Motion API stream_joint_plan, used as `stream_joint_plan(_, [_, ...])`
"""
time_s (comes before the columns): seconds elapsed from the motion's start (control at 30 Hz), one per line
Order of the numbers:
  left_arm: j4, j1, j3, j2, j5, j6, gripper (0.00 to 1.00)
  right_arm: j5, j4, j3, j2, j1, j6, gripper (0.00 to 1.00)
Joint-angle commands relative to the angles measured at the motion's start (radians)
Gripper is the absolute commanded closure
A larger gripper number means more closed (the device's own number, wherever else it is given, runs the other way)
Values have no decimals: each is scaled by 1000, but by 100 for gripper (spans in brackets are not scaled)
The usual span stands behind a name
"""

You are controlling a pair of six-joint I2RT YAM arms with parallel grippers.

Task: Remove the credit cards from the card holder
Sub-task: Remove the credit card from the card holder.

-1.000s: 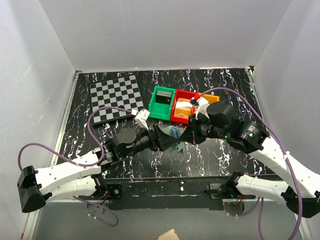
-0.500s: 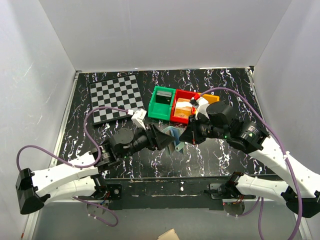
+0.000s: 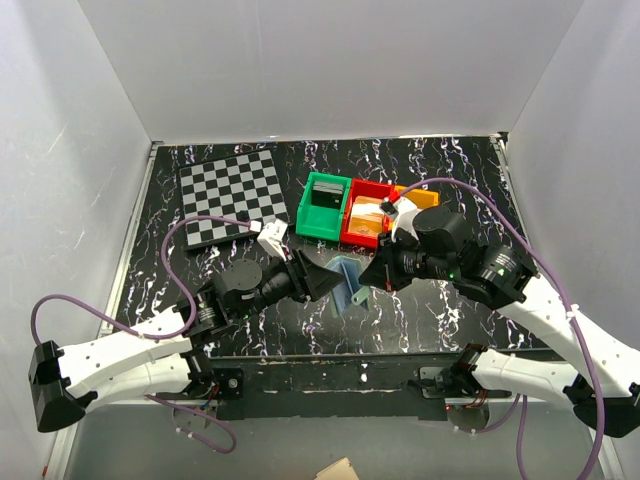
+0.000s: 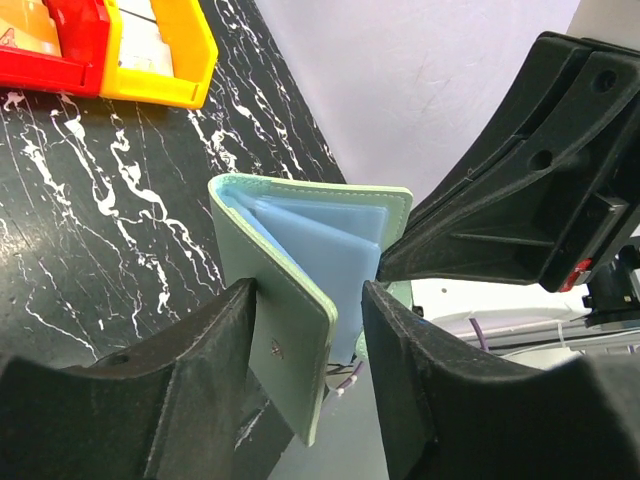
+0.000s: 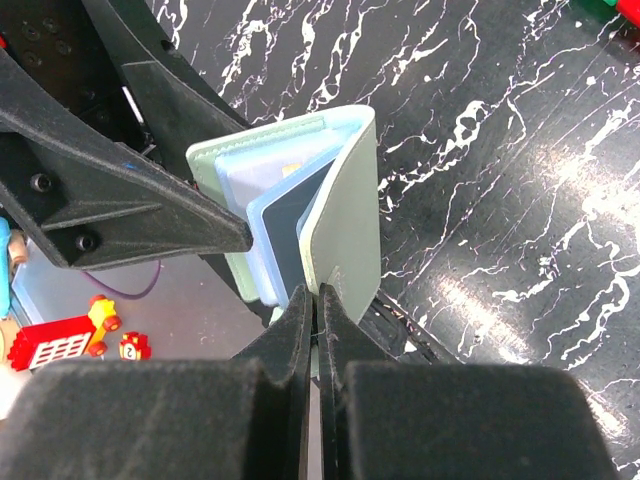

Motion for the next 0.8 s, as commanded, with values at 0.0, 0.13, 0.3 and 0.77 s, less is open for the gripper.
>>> stream_joint_plan(0.0, [-5, -7, -9, -25, -10, 11, 56, -8, 58, -6, -22, 0, 14, 99])
stream_joint_plan(0.13, [-3, -7, -9, -27, -5, 15, 55, -10, 59, -9, -22, -3, 15, 99])
stream_joint_plan(0.3, [-25, -9, 16, -25, -4, 26, 46, -30, 84, -29, -31, -17, 26, 99])
stream_joint_plan(0.77, [-69, -30, 67, -7, 15, 58, 53, -146, 185, -127, -68, -98, 83, 99])
